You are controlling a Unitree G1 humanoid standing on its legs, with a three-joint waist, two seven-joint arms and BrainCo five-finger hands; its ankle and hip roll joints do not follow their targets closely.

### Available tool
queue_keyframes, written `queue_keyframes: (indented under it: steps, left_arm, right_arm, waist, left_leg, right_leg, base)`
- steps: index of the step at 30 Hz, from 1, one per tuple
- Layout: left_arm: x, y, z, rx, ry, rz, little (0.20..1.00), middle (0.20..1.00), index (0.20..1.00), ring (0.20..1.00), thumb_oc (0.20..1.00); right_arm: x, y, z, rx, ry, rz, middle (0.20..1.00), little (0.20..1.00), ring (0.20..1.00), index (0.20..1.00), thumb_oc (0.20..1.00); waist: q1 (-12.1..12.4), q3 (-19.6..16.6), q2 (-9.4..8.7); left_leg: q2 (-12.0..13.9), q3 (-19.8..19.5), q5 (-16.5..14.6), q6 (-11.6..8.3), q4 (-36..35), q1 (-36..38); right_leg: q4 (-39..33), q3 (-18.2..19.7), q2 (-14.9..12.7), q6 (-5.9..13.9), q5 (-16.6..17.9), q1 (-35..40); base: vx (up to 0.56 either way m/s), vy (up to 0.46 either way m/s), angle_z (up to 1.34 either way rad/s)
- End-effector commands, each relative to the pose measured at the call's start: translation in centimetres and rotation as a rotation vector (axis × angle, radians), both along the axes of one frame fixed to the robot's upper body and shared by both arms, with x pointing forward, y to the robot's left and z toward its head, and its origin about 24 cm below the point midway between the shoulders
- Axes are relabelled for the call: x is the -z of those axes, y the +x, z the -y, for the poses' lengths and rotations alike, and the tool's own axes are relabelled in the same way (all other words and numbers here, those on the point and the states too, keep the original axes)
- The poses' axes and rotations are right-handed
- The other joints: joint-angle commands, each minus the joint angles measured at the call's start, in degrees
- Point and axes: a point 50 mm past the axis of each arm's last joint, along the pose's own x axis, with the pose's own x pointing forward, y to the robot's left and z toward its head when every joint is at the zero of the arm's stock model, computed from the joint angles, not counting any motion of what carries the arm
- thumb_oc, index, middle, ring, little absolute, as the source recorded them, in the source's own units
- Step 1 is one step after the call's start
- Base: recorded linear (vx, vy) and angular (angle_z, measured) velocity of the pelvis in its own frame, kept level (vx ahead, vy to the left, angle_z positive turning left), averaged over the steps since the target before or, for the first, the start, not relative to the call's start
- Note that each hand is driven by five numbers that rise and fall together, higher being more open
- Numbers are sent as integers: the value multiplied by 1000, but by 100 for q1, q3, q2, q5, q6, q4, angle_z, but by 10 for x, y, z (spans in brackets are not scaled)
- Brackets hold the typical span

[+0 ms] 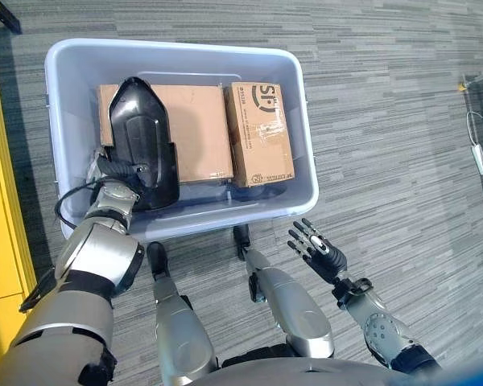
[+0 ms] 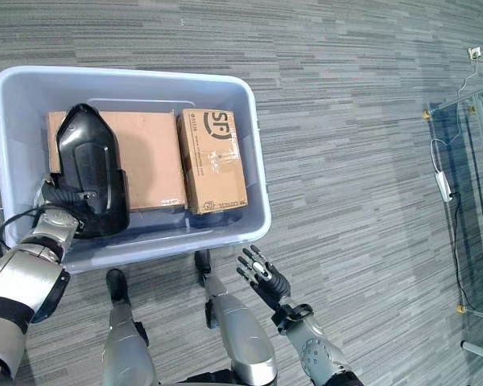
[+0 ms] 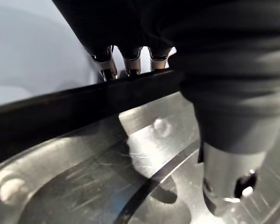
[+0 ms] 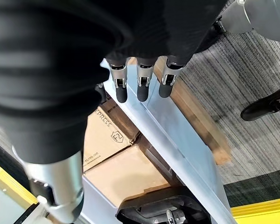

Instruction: Move parts from the plastic box to the shelf.

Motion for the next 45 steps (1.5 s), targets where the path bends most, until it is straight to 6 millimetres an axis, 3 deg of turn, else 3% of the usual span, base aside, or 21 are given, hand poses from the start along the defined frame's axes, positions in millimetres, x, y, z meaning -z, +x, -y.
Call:
queue_keyframes:
  steps: [1,6,7,8,9,10,28,33,37,45]
  left_arm:
    - [-12,-20,-36,-171,-35,25,1000,1000,1000,1000,1000]
    - [11,-41,-46,-251,-89,-35,1000,1000,1000,1000,1000]
    - [14,-45,-48,-260,-90,-51,909,909,909,909,909]
    - [14,-46,-49,-264,-88,-55,548,548,548,548,548]
    - [14,-46,-50,-265,-88,-55,401,401,401,401,401]
    - [15,-48,-51,-270,-87,-61,200,200,200,200,200]
    - [20,-62,-62,-331,-60,-98,200,200,200,200,200]
    - [28,-79,-73,-368,-53,-121,200,200,200,200,200]
    - [32,-81,-73,-358,-53,-93,200,200,200,200,200]
    - [23,-57,-55,-177,65,55,200,200,200,200,200]
  right_arm:
    - [-13,6,3,19,47,69,1000,1000,1000,1000,1000]
    - [-10,3,5,18,45,61,1000,1000,1000,1000,1000]
    - [-9,2,7,18,39,58,1000,1000,1000,1000,1000]
    - [-9,2,6,16,40,58,1000,1000,1000,1000,1000]
    - [-9,2,6,16,41,58,1000,1000,1000,1000,1000]
    - [-8,1,6,15,40,55,1000,1000,1000,1000,1000]
    - [1,1,9,47,79,10,1000,1000,1000,1000,1000]
    - [0,2,11,74,101,13,1000,1000,1000,1000,1000]
    - [0,3,12,97,112,17,1000,1000,1000,1000,1000]
    - [-7,6,19,188,146,54,1000,1000,1000,1000,1000]
  waist:
    - [206,296,-599]
    - [218,296,-515]
    - [218,296,-510]
    - [219,296,-505]
    - [219,296,-507]
    - [221,296,-505]
    - [321,296,-437]
    - [434,296,-367]
    - [499,203,-262]
    - [634,-198,93]
  left_leg:
    - [281,59,-733,350,37,1251]
    - [279,32,-779,362,37,1280]
    - [281,37,-784,361,37,1289]
    - [278,38,-790,361,37,1303]
    - [279,39,-792,361,37,1307]
    - [280,39,-798,360,37,1317]
    - [240,68,-885,336,37,1669]
    - [180,53,-847,329,37,1921]
    - [118,36,-854,325,37,2020]
    - [-71,-55,-841,337,37,1957]
  right_leg:
    - [520,-464,-675,59,-176,-141]
    - [486,-474,-681,72,-168,-97]
    - [484,-478,-682,72,-170,-86]
    - [483,-479,-679,73,-171,-72]
    - [481,-480,-678,73,-171,-68]
    - [477,-478,-676,75,-169,-58]
    - [413,-511,-679,63,-177,276]
    - [370,-524,-699,57,-161,595]
    - [345,-527,-726,55,-178,753]
    - [255,-602,-810,44,-223,906]
  base:
    - [0,0,0]
    - [0,0,0]
    - [0,0,0]
    - [0,0,0]
    - [0,0,0]
    - [0,0,0]
    - [0,0,0]
    - [-9,2,0]
    - [11,10,0]
    - [2,23,9]
